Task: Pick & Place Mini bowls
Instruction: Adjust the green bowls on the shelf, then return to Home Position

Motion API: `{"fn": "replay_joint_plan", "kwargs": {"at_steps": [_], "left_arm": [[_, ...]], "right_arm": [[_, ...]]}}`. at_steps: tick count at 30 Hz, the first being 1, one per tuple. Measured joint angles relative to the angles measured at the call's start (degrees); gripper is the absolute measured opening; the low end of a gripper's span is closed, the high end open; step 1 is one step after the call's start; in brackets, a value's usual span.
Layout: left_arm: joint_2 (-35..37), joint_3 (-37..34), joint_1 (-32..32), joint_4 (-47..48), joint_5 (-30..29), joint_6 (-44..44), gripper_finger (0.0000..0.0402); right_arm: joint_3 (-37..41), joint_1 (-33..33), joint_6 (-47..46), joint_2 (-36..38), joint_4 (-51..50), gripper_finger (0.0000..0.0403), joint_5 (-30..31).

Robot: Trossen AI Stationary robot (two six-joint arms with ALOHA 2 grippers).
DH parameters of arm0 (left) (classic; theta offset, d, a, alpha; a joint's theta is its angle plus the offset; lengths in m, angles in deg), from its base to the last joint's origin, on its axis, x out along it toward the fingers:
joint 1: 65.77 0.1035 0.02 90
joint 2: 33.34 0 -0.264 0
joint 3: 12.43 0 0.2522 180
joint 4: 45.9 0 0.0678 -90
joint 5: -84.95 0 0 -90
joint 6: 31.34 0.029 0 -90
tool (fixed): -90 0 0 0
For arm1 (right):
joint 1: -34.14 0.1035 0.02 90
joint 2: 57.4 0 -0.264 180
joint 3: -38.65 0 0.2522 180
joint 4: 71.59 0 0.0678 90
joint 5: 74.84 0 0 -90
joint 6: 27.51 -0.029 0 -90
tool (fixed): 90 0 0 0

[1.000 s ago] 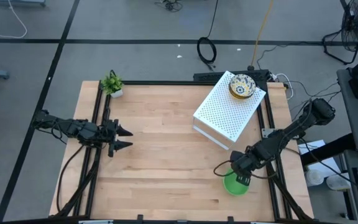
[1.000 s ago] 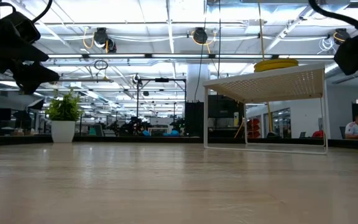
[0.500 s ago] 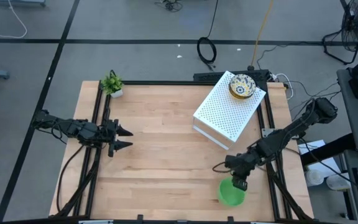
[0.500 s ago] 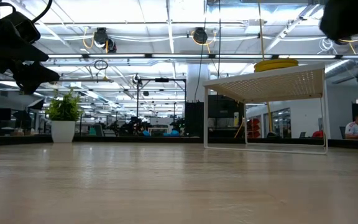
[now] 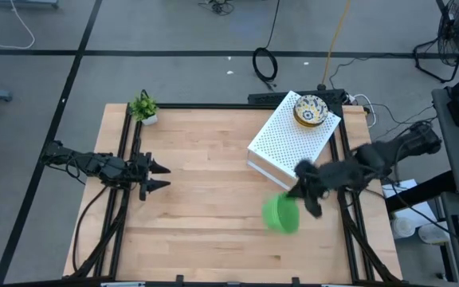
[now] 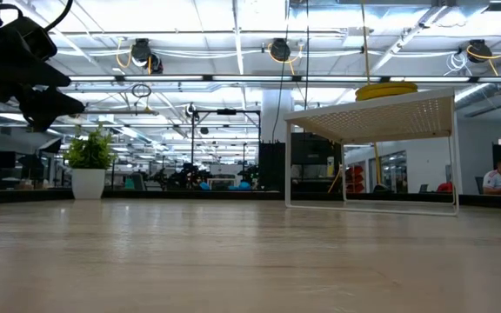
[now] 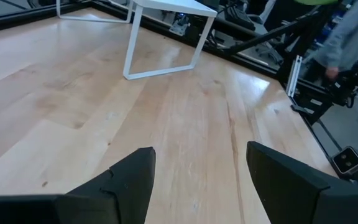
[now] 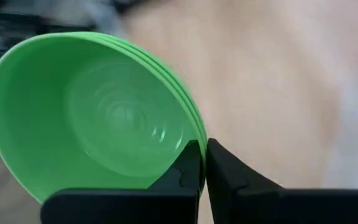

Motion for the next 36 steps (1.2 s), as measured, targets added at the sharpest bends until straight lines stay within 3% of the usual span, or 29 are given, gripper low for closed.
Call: {"fn": "replay_joint_plan", "kwargs": {"at_steps": [5, 9, 15, 20, 28, 36], "left_arm": [[0.0, 0.0, 0.0, 0.0, -0.3, -0.1, 0.0253], [0.0, 0.0, 0.0, 0.0, -0.3, -0.2, 0.0253], [0.0, 0.0, 0.0, 0.0, -0.3, -0.1, 0.0253], [0.0, 0.0, 0.0, 0.1, -0.2, -0.2, 0.0253], [0.0, 0.0, 0.0, 0.1, -0.2, -0.1, 0.0253], [0.0, 0.0, 0.0, 0.1, -0.2, -0.2, 0.0253]], "right_arm": [[-17.4, -9.7, -5.7, -7.1, -35.9, 0.0001, 7.6], [-22.7, -19.3, -5.5, -10.0, -47.6, 0.0001, 9.3], [-22.3, -31.3, 1.6, -11.1, -46.8, 0.0002, 5.8], [-20.0, -37.4, 5.3, -12.0, -47.2, 0.0004, 4.6], [-15.1, -40.2, 9.2, -11.7, -43.3, 0.0025, 4.4], [-13.9, -41.5, 9.2, -11.7, -40.9, 0.0079, 4.7]]}}
